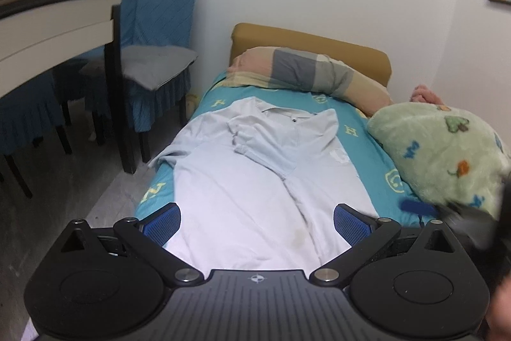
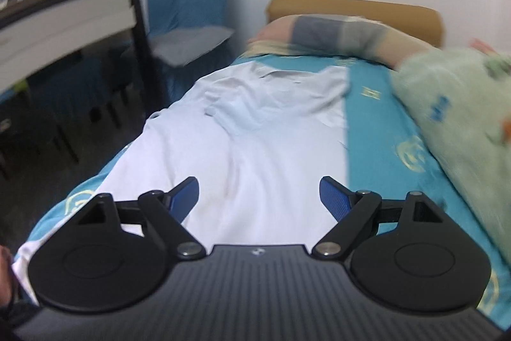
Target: Fold clothes
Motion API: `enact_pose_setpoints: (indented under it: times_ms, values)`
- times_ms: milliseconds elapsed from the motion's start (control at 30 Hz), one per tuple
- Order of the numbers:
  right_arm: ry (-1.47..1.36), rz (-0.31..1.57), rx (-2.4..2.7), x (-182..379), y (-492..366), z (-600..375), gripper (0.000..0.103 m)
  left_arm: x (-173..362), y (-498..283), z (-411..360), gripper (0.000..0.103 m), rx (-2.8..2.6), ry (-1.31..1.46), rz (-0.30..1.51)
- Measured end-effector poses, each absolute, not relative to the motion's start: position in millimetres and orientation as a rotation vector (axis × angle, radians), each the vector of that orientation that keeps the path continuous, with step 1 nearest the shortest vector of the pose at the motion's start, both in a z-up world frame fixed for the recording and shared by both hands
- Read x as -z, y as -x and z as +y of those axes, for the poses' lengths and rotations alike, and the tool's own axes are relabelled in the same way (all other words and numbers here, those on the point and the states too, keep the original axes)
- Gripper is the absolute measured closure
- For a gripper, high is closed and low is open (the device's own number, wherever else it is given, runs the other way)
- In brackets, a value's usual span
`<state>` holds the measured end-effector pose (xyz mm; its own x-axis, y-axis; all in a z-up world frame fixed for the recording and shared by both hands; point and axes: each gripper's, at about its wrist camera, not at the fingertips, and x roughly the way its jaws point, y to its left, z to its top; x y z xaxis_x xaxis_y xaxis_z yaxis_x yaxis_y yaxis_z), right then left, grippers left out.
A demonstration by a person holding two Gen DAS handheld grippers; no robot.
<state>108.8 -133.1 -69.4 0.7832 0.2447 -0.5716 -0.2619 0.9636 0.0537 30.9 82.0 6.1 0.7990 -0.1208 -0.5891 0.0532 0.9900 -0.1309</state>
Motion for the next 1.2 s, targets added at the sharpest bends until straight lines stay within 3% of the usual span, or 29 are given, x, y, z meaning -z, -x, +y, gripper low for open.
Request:
enact_pose_setpoints:
  times_ms: [300,733,833,867,900,933,1200]
  values:
    - [0.292,0.665,-0.468,80,-262,27,0.019,6,-47,154,0.0,-0.109,0.277,0.612]
    - [0.734,0.791,-0.651,205,-383,245,0.019,49,-91,199,0.0,-0.324,0.358,0.678]
    - [0.821,0.807,-0.57,222,-396,257,0.035,59,-101,209,0.0,-0.374,0.376,0.693]
    - [0.816,0.808,-0.548,222,-399,256,0.051,62,-104,212,0.0,-0.39,0.382,0.698]
    - [0.799,0.808,-0.527,219,-402,253,0.082,64,-105,213,0.0,-0.397,0.383,0.697]
    - [0.783,0.809,-0.507,217,-405,251,0.093,65,-105,212,0.0,-0.4,0.382,0.695]
    - [0.489,0.453,-0.339,104,-383,168,0.096,61,-93,208,0.0,-0.425,0.388,0.639]
